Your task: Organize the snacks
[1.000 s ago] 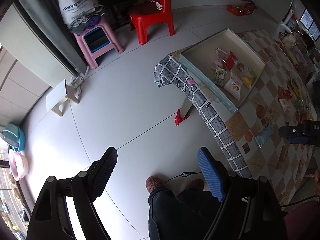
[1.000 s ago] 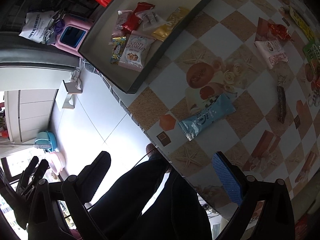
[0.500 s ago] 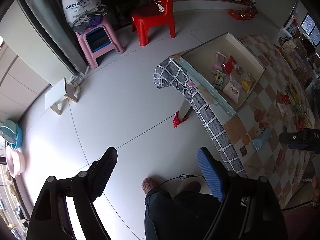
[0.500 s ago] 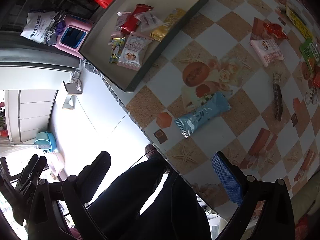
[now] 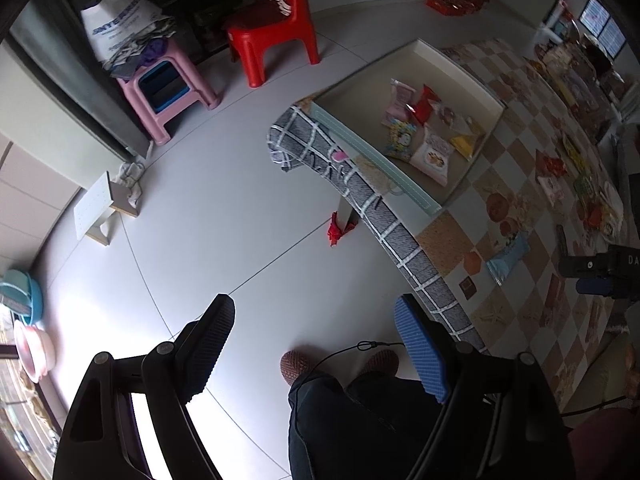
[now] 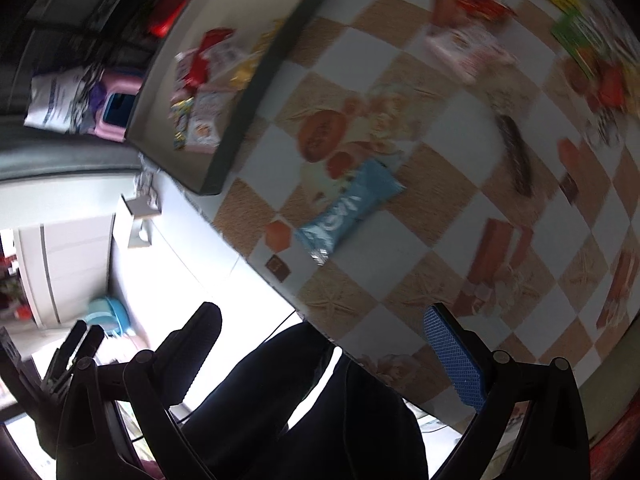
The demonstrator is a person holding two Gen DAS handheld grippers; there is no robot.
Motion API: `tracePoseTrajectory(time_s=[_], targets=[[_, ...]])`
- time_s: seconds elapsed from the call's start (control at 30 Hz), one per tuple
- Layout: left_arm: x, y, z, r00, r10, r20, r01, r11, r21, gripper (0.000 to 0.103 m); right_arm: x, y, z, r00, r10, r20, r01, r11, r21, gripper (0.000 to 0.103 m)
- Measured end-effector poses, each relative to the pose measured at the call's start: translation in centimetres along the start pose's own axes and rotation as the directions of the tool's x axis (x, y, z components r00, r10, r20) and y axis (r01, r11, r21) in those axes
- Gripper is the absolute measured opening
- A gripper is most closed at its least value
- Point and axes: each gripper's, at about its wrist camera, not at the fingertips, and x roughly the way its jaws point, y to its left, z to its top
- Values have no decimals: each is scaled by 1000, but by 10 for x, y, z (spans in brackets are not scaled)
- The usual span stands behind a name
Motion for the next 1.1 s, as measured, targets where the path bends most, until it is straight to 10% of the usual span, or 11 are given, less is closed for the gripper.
tracePoseTrajectory(time_s=[0.47,1.1], targets=[[18,-115,46,999,5,-47,14,916,401,85,-3,-150,-69,992,87,87,-118,873,473,102],[72,-270,105,973,-129,-189,229,568,790,85,40,-184,-130,993,47,110,-116,600,791,102]])
